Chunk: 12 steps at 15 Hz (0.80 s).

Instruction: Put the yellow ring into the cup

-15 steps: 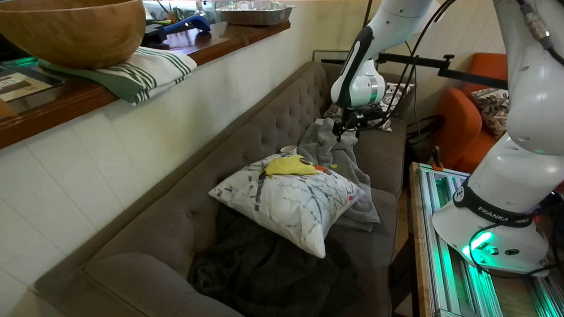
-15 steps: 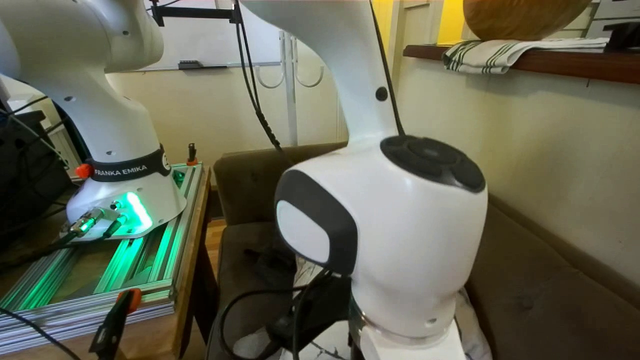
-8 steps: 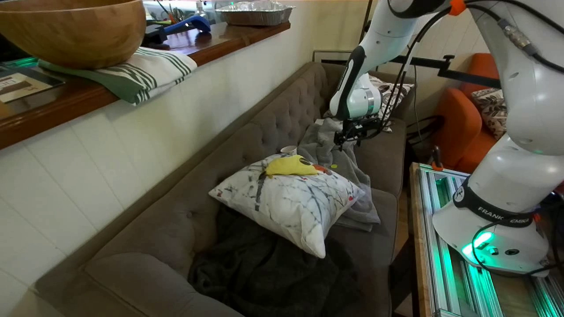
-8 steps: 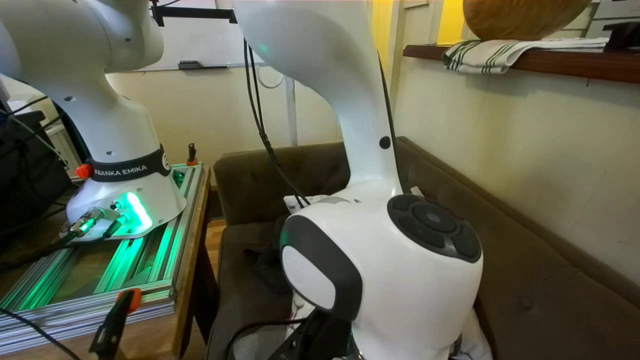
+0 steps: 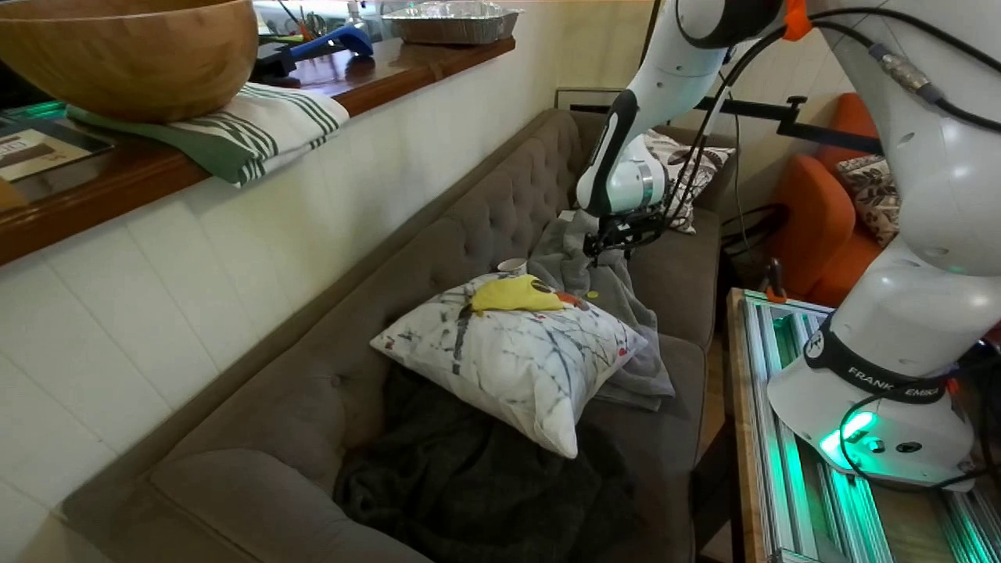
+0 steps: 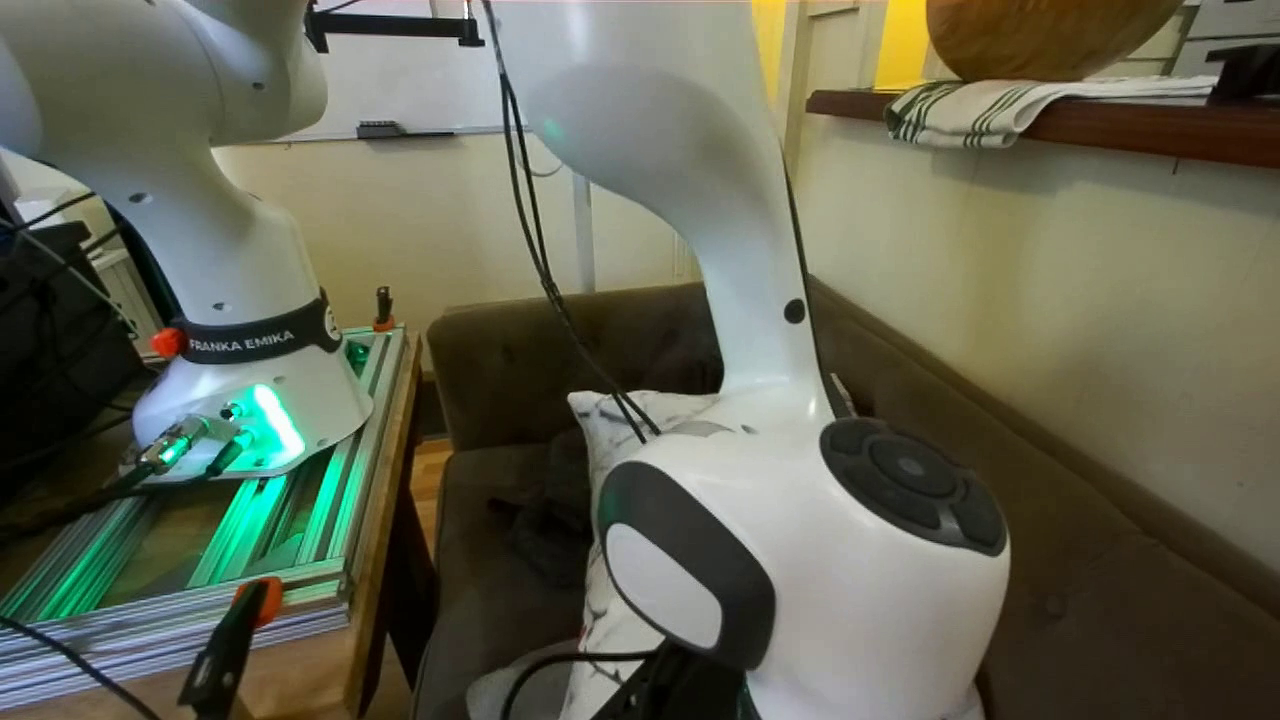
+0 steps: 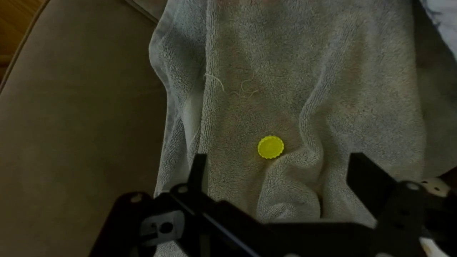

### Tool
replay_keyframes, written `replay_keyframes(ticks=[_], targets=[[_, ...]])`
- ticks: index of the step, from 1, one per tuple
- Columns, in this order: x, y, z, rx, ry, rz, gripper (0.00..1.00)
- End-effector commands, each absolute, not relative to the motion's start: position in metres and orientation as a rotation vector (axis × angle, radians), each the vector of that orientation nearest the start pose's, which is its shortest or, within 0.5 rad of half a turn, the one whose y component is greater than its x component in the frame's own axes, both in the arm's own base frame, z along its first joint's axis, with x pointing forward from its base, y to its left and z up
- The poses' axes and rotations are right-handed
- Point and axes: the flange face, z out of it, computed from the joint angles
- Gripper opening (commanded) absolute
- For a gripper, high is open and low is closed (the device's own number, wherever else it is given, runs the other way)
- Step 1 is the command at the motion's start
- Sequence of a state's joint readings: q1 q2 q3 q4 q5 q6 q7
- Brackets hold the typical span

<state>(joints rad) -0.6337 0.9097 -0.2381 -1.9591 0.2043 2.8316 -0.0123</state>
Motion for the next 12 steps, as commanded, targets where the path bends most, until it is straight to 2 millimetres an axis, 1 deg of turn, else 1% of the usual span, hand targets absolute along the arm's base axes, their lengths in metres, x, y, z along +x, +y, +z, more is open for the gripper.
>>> replay_keyframes(ticks=[1,7,10,12], targets=[[0.38,-0.468,-0.024,-2.883,1.586,0.078,1.0],[0.392,-0.471,-0.081,-2.884,1.581,0.228,1.0],[0.394,-0.479,-0.103,-2.899,1.586,0.237,1.0],[0.394,-0.485,-0.112,-2.912,1.604,0.236,1.0]])
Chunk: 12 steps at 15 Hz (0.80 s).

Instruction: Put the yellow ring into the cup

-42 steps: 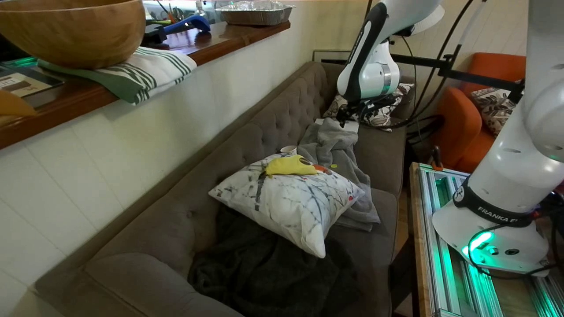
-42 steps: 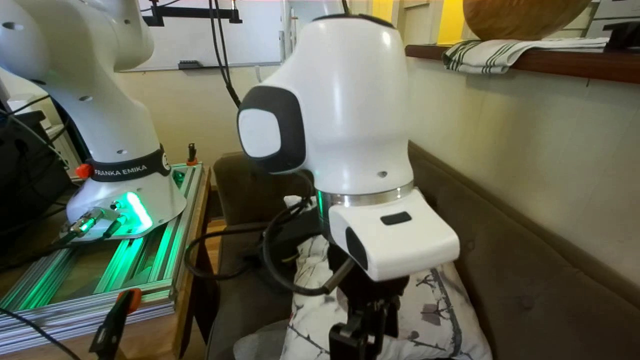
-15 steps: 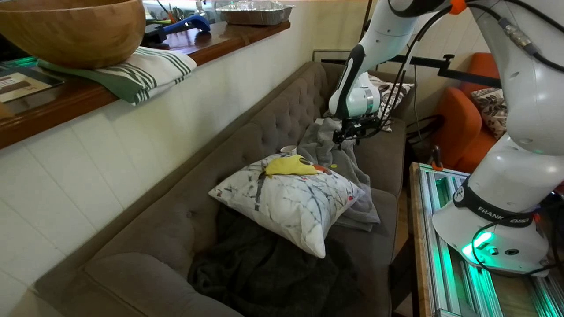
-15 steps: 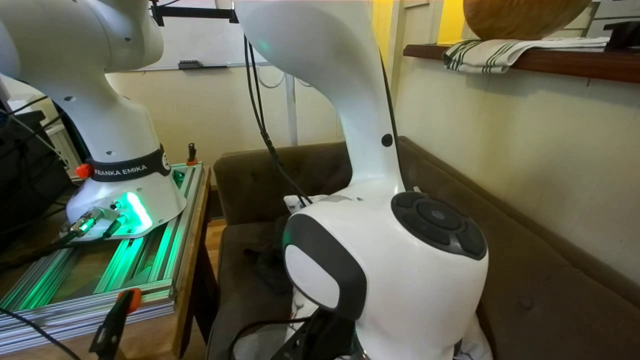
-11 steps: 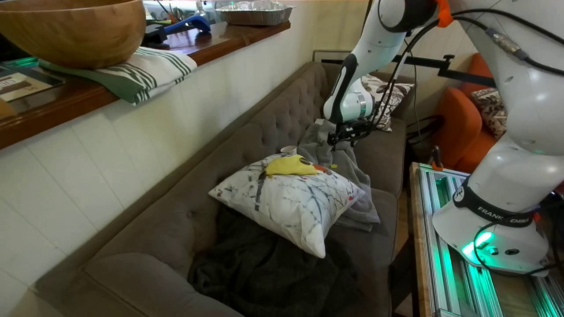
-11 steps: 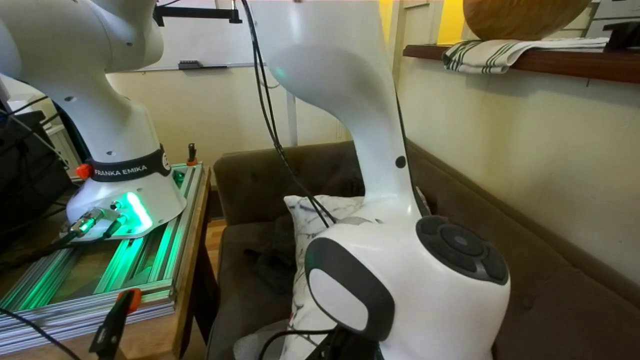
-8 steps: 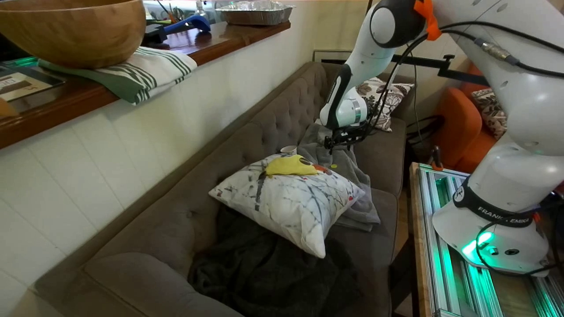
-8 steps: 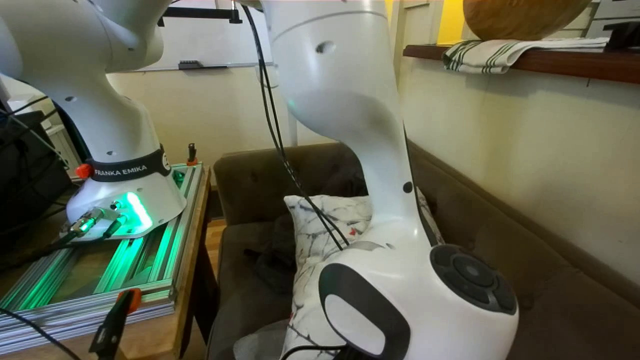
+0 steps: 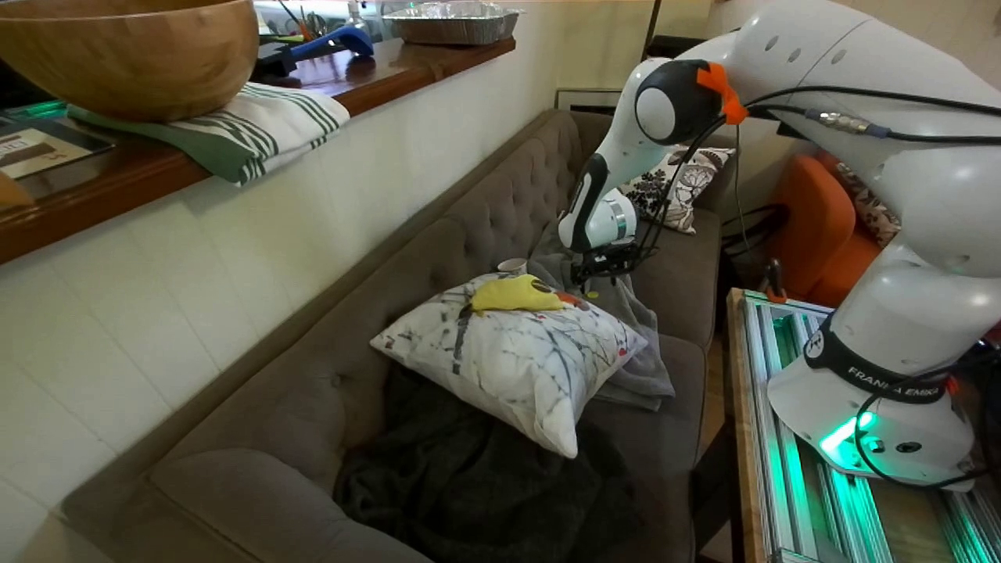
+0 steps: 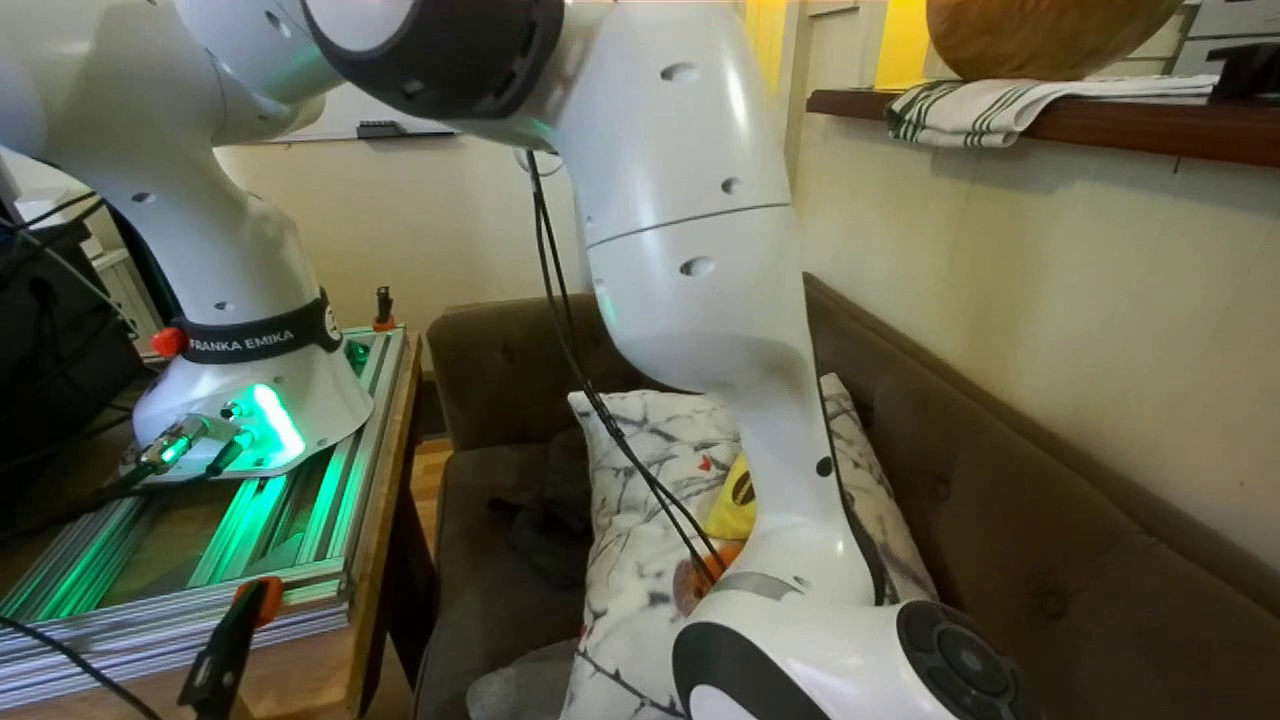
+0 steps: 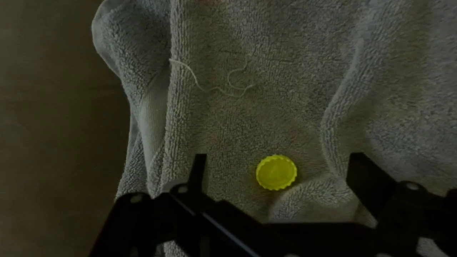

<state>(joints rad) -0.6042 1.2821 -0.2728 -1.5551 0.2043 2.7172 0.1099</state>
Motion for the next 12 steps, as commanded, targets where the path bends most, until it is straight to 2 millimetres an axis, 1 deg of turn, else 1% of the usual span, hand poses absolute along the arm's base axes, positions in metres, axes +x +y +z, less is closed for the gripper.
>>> replay_keyframes(ticks=[1,4,8,10,12], targets=[[0.395,-0.489,-0.117,-2.92,1.604,0.238,1.0],[0.399,-0.495,-0.127,-2.927,1.598,0.236,1.0],[0.402,-0.5,-0.137,-2.93,1.59,0.261,1.0],[0.403,-0.502,-0.141,-2.926,1.588,0.279,0.98],[0.404,-0.503,-0.144,-2.922,1.585,0.296,0.93]])
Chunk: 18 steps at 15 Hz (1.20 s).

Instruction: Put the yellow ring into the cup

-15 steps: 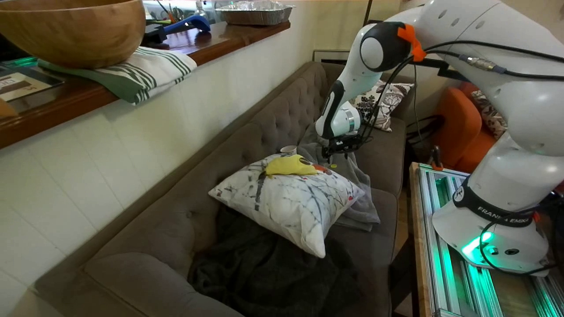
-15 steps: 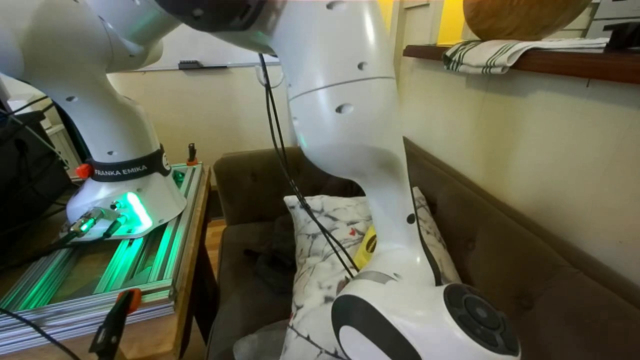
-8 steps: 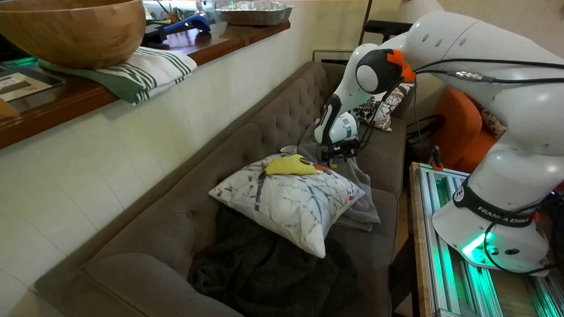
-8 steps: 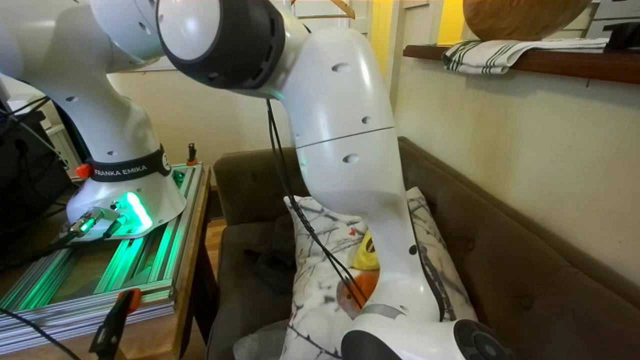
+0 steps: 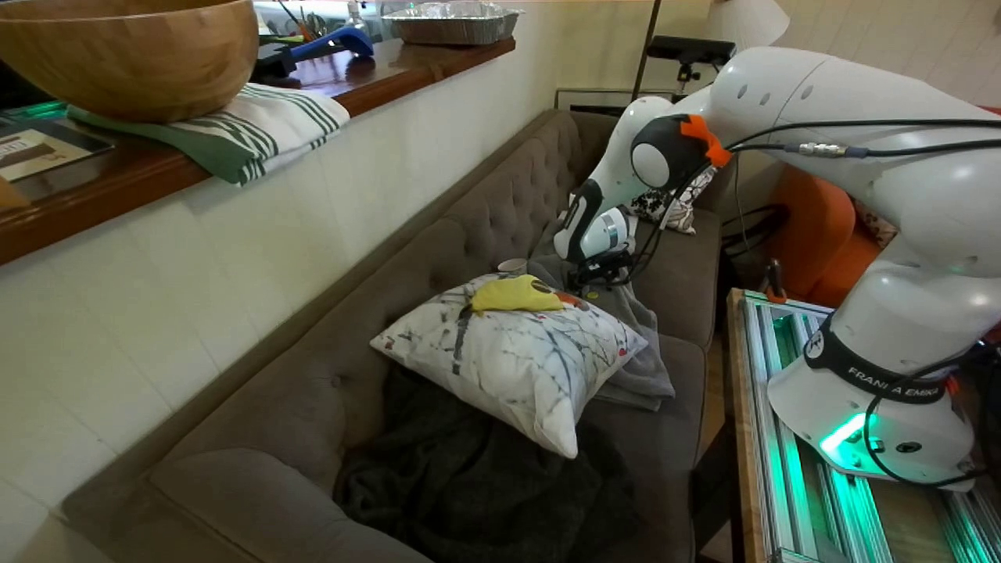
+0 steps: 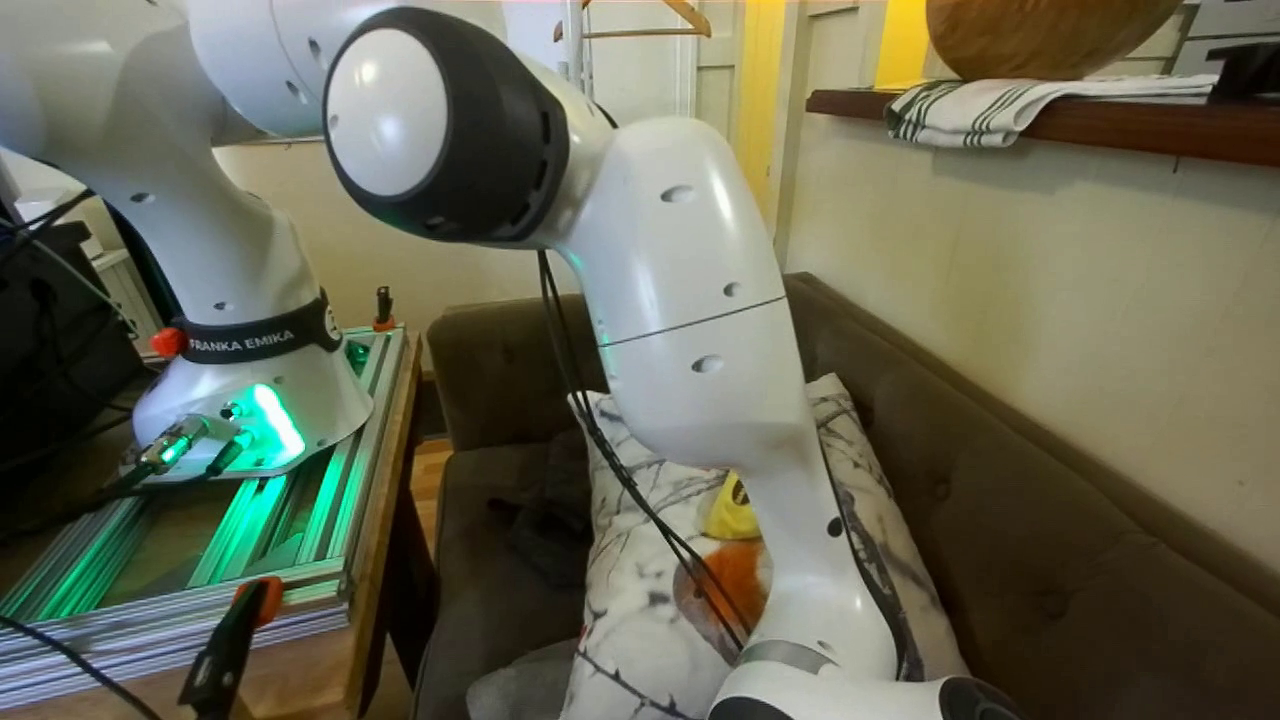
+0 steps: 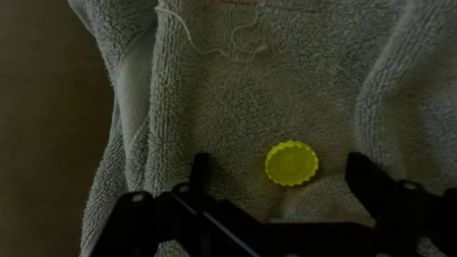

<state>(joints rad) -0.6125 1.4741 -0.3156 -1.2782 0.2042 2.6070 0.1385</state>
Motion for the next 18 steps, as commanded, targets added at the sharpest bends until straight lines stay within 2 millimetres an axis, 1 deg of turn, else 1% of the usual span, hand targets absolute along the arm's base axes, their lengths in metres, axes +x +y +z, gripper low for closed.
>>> replay_keyframes(ticks=[1,3,6,7,9,12,14,15,16,18], targets=[[0.4034,-0.502,-0.1361,-2.919,1.585,0.306,0.9],[0.4044,-0.5001,-0.132,-2.918,1.577,0.312,0.84],[0.4065,-0.5003,-0.1347,-2.92,1.571,0.315,0.78],[0.407,-0.5,-0.1346,-2.92,1.569,0.317,0.73],[0.4075,-0.4992,-0.1349,-2.925,1.562,0.32,0.7],[0.4098,-0.4987,-0.1341,-2.93,1.554,0.318,0.71],[0.4105,-0.4981,-0.134,-2.934,1.551,0.319,0.66],[0.4104,-0.4986,-0.1336,-2.937,1.556,0.316,0.7],[0.4104,-0.5,-0.1326,-2.936,1.564,0.311,0.7],[0.412,-0.5026,-0.1277,-2.932,1.565,0.286,0.73]])
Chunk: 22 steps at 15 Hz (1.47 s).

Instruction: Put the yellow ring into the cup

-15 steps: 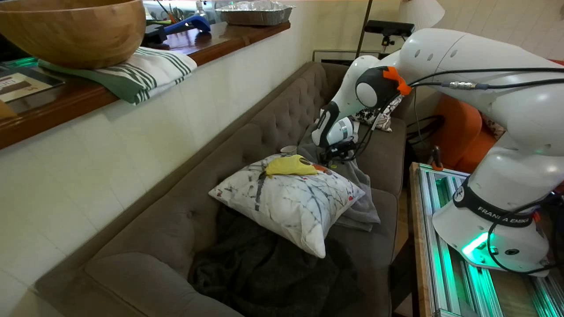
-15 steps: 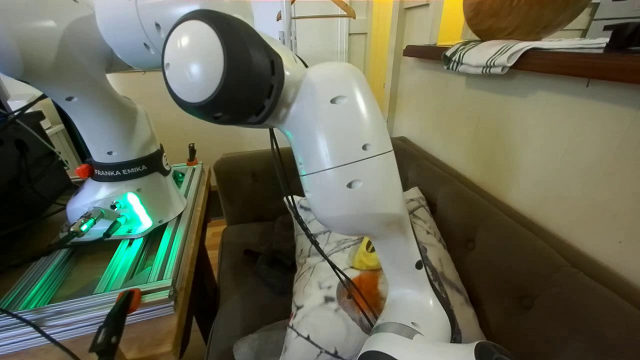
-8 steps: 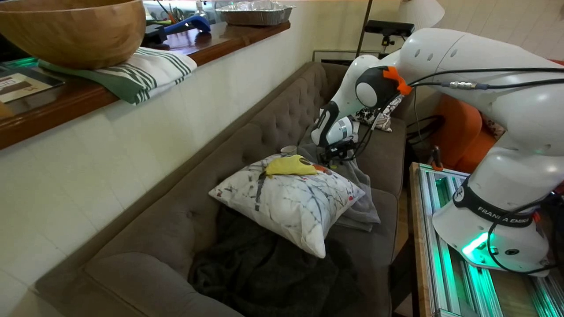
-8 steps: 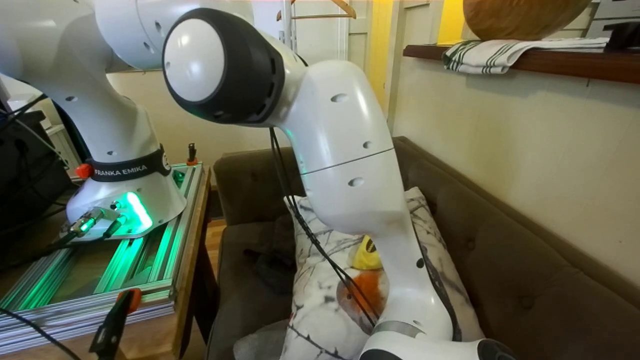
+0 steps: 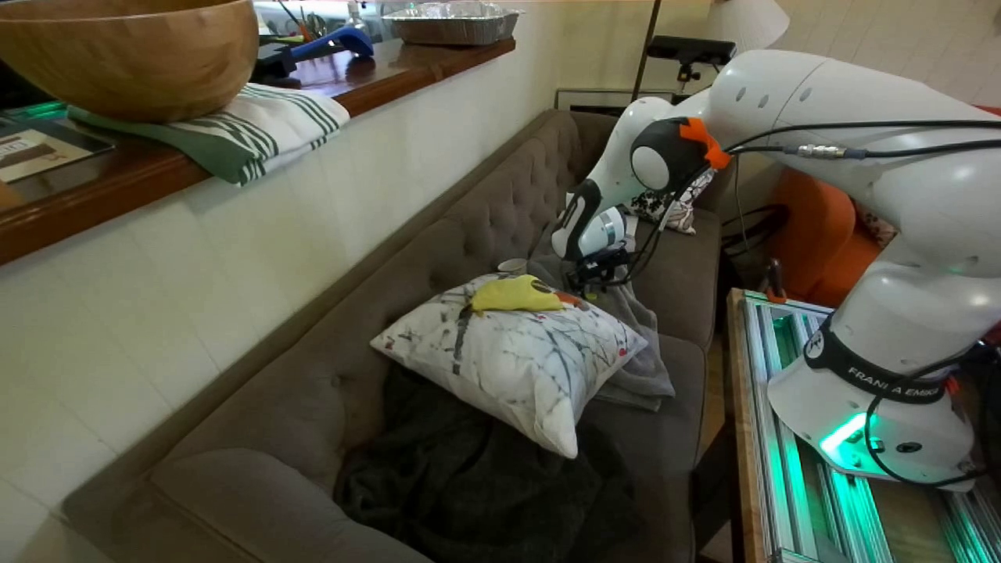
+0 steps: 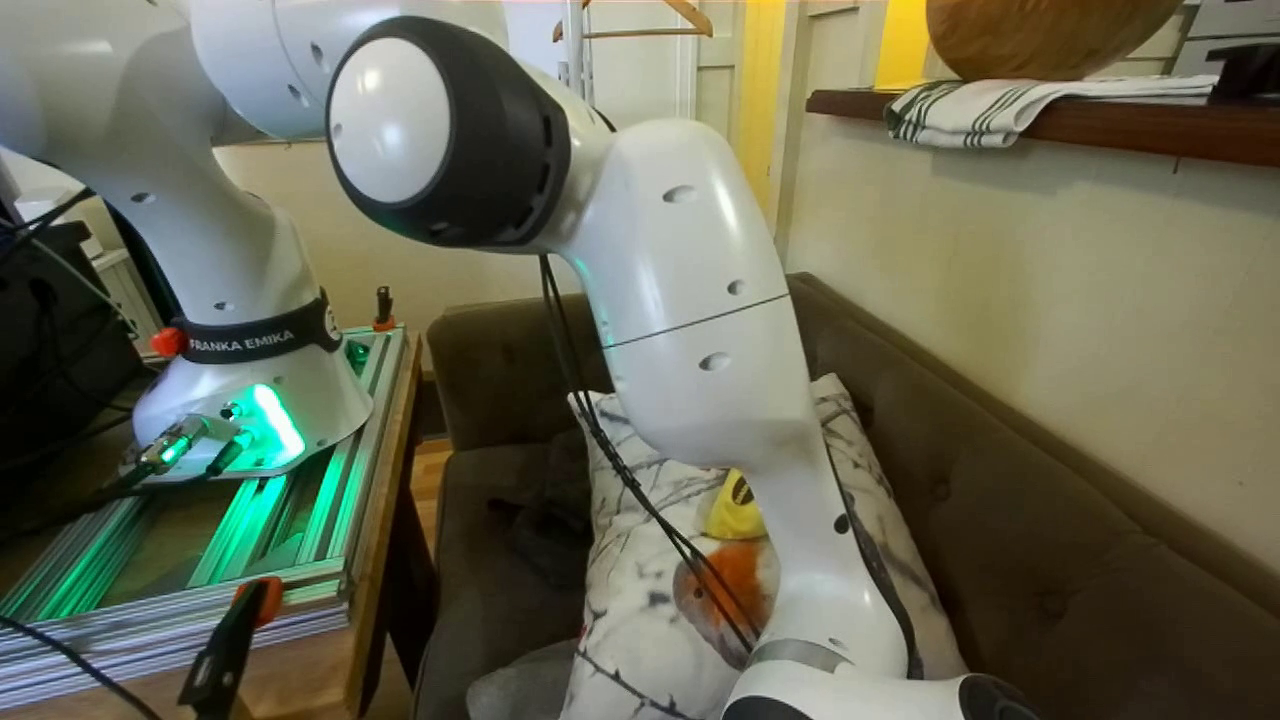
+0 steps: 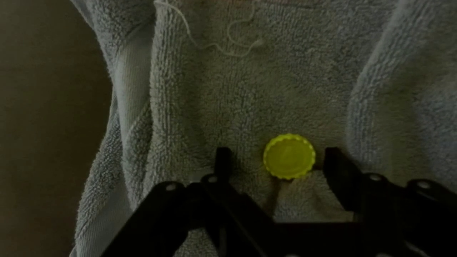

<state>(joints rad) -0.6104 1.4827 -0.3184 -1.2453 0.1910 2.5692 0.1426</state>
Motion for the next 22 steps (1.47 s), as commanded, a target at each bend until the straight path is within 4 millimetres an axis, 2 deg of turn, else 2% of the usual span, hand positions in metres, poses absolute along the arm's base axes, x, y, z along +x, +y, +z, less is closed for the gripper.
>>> replay_keyframes(ticks=[1,7,12,17,22], targets=[[0.414,-0.503,-0.126,-2.931,1.558,0.289,0.74],[0.423,-0.497,-0.119,-2.932,1.51,0.254,0.74],[0.427,-0.493,-0.126,-2.88,1.451,0.318,0.72],[0.423,-0.495,-0.133,-2.849,1.465,0.365,0.7],[0.416,-0.5,-0.134,-2.83,1.49,0.394,0.57]])
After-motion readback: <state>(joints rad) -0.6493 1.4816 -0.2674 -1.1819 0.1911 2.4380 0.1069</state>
